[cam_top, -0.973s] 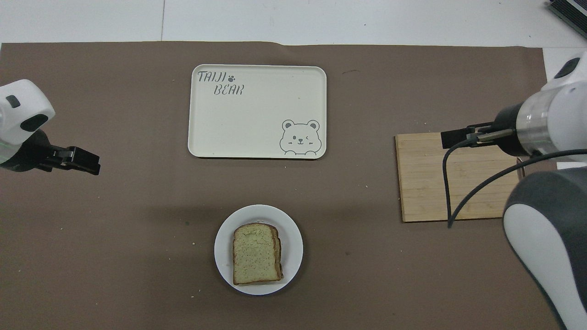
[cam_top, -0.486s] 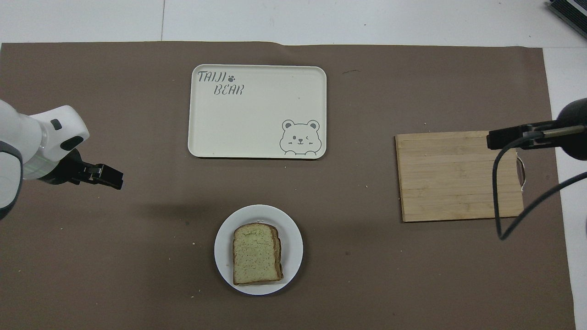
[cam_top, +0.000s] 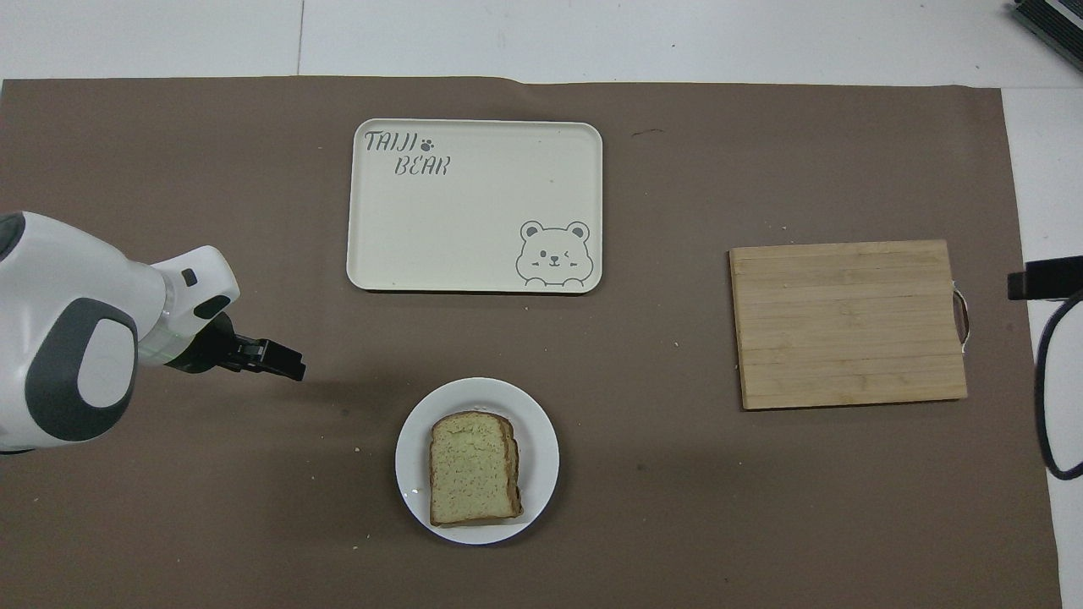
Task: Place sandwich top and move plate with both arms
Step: 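Move the left gripper to the white plate's rim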
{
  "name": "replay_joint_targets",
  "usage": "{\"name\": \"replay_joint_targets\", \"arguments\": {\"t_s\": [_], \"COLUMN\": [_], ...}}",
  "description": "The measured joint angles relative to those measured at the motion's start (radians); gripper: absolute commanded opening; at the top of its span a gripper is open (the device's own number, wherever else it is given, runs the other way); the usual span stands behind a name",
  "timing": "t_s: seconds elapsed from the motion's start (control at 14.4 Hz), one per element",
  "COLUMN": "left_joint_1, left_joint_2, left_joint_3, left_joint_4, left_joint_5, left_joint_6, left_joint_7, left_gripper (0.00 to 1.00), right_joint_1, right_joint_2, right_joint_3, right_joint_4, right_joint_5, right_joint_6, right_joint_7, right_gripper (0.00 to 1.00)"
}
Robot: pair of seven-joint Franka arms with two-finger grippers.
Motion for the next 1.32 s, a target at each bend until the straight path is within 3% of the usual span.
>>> {"name": "replay_joint_targets", "arguments": {"t_s": [0.42,1.25,1.32], "left_joint_1": [-0.023,-0.043,-0.043], "left_joint_2": [0.0,0.002,0.006], "left_joint_3": [0.007,0.003,0.004], "left_joint_4": [-0.129,-0.358,-0.375], "left_joint_5": [-0.314,-0.687,-0.707], "left_joint_6": [0.014,0.03,0.033], "left_joint_7": [0.133,0.354,0.378], "left_gripper": [1.0,1.0,0.87], "right_joint_1": [0.006,0.003,0.003], "right_joint_2": [0.021,0.024,0.024], "right_joint_3": [0.005,0.003,0.003], "right_joint_4": [-0.018,-0.019,-0.019], "right_joint_5": [0.0,0.0,0.0], "right_joint_6": [-0.005,-0.004,-0.004], "right_joint_7": [0.0,0.0,0.0], "right_gripper": [1.0,1.0,1.0]}}
